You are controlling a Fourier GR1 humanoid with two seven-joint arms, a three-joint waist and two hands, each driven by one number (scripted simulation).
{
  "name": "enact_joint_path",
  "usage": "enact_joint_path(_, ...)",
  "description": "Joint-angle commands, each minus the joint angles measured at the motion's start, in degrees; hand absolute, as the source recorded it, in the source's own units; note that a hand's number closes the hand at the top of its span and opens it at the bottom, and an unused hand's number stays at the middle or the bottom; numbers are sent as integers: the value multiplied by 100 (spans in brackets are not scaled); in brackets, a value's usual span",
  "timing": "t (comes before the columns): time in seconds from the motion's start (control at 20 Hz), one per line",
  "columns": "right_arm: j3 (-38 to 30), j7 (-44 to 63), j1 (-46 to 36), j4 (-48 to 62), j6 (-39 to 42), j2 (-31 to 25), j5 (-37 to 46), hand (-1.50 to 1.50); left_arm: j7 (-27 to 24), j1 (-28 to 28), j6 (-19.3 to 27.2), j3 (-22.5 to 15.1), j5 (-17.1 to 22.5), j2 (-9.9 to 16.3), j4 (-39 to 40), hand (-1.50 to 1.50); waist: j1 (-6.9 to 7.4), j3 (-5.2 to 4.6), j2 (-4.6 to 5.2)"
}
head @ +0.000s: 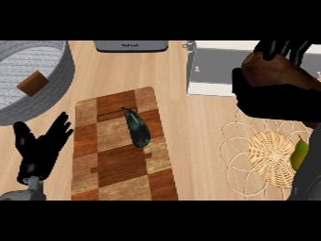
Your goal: Pick the sweet potato from the placemat and place it in the tiered shelf
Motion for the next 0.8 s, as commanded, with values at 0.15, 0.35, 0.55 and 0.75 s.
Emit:
enact_joint_path(0.15,-1108,625,-1362,809,527,-719,-421,150,157,64,-182,73,129,70,-5,0,57,-17,34)
enact_joint_path(0.35,-1564,36,-1704,1792,311,-1238,-540,150,-93,-287,153,-38,-256,-138,502,0,40,-17,59)
enact_joint_path(0.55,-1643,-459,-2119,2871,184,-1623,-568,150,47,-27,-88,-20,-77,-68,192,0,104,-17,64)
enact_joint_path(0.75,-1614,-1062,-1932,3494,179,-1915,-641,150,19,-122,-56,37,-68,-115,302,0,101,-16,73)
